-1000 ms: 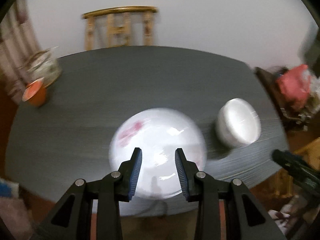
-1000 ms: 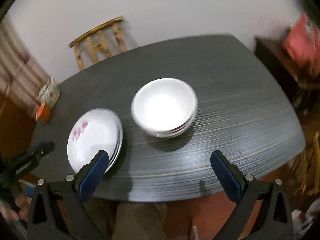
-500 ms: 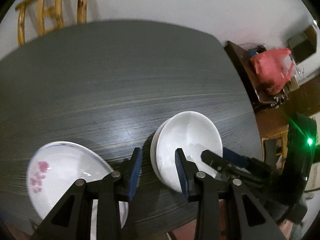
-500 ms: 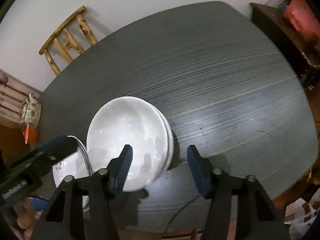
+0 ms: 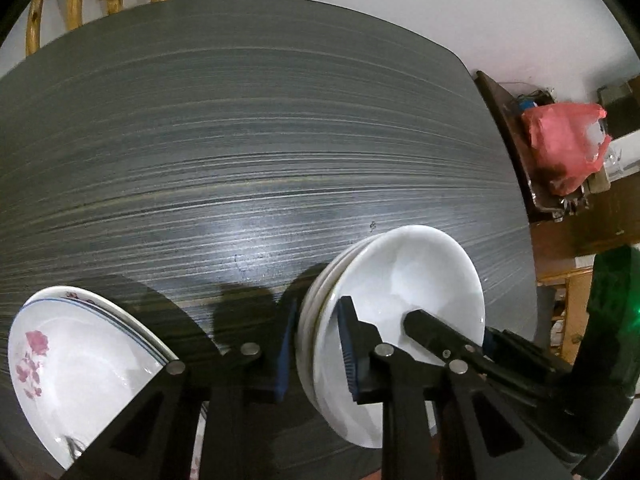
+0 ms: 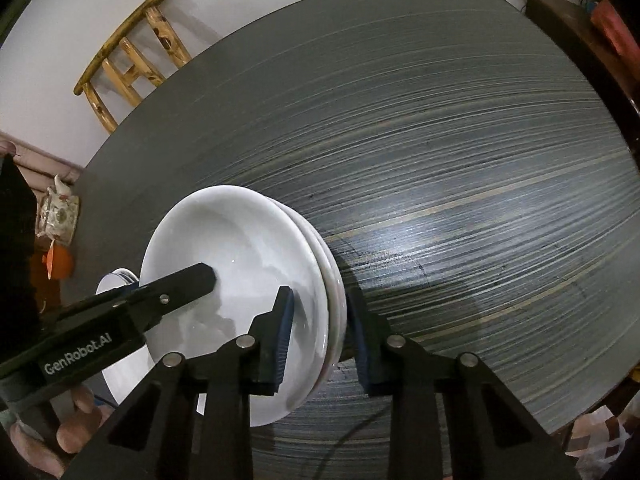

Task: Organize plates and bowls
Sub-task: 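Lift the nested white bowls with the right gripper toward the plate stack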

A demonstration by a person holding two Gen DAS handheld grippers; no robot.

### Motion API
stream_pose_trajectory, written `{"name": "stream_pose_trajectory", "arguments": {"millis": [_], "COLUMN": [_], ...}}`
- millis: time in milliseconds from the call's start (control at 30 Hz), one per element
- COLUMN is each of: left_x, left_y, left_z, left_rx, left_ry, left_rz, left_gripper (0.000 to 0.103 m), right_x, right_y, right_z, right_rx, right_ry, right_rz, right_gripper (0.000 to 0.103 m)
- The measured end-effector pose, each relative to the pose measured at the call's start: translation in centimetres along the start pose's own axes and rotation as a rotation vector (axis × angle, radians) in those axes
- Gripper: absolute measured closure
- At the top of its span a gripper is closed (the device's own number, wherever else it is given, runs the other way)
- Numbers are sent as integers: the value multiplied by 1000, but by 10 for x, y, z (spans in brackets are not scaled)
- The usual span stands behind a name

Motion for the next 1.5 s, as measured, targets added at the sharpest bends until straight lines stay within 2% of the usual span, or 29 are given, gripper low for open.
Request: {"name": "stream_pose_trajectory", "arguments": {"millis": [333, 567, 867, 1267, 1500], "left_x": [-2, 0, -1, 10, 25], "left_y": [-6, -7, -5, -9, -15], "left_z": [-2, -3, -7, -29, -58], "left_rx": [0, 15, 8, -22, -62], "left_ry": [27, 40, 51, 50, 64], "left_rz": [36, 22, 8, -35, -57], "left_gripper": [82, 82, 82, 82, 82], "right_x": [5, 5, 17, 38, 60], "right_y": [1, -1, 0, -1, -10], "right_z": [4, 4, 3, -9, -21], "right_rx": [-13, 15, 19, 6, -2], "right_ry": [2, 14, 6, 16, 23], "right_rz": [12, 58, 47, 20, -25], "right_gripper": [72, 72, 72, 72, 72]}}
Point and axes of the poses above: each gripper's, at about its wrist camera, not at the fingertips, and z roughly the way its jaws point, x to its left, y to its top, the point moved 8 cm from there along z, roughly the way its jaws point, and after that the axes turned 13 degrees about z, right-handed, at the moved point
